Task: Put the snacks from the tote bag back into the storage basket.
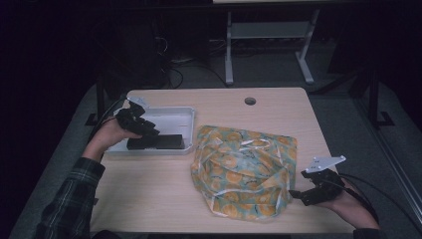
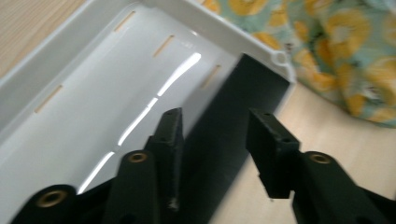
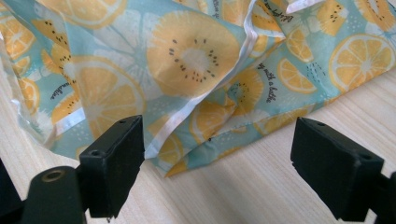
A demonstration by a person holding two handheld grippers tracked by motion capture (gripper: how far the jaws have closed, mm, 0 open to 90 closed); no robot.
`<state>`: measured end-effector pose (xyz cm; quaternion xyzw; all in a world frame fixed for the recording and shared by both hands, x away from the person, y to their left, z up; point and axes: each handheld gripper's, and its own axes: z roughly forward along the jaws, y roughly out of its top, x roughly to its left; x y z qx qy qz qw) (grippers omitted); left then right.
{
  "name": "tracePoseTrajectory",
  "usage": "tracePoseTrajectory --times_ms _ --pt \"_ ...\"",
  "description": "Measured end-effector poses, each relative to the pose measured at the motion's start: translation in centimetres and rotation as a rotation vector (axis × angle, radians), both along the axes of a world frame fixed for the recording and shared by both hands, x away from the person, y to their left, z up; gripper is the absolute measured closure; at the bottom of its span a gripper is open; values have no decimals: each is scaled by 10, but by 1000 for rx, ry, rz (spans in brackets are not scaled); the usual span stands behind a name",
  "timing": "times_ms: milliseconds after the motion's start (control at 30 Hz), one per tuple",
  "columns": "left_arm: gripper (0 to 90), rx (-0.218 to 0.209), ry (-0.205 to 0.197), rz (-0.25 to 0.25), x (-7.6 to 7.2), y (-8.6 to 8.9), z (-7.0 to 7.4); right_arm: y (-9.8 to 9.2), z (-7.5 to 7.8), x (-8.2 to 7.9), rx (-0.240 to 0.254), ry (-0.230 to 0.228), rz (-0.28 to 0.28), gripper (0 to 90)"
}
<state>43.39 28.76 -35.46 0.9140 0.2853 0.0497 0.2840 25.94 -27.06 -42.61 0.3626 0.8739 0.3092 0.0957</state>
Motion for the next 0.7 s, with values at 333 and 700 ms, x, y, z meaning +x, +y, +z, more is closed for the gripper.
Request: tracePoseTrajectory --times_ms 333,700 --pt "384 5 -47 -4 -52 0 -2 -7 -1 -1 17 -14 -16 164" --pt "274 -29 -104 24 -111 -6 -28 -14 -7 -6 23 -14 -30 163"
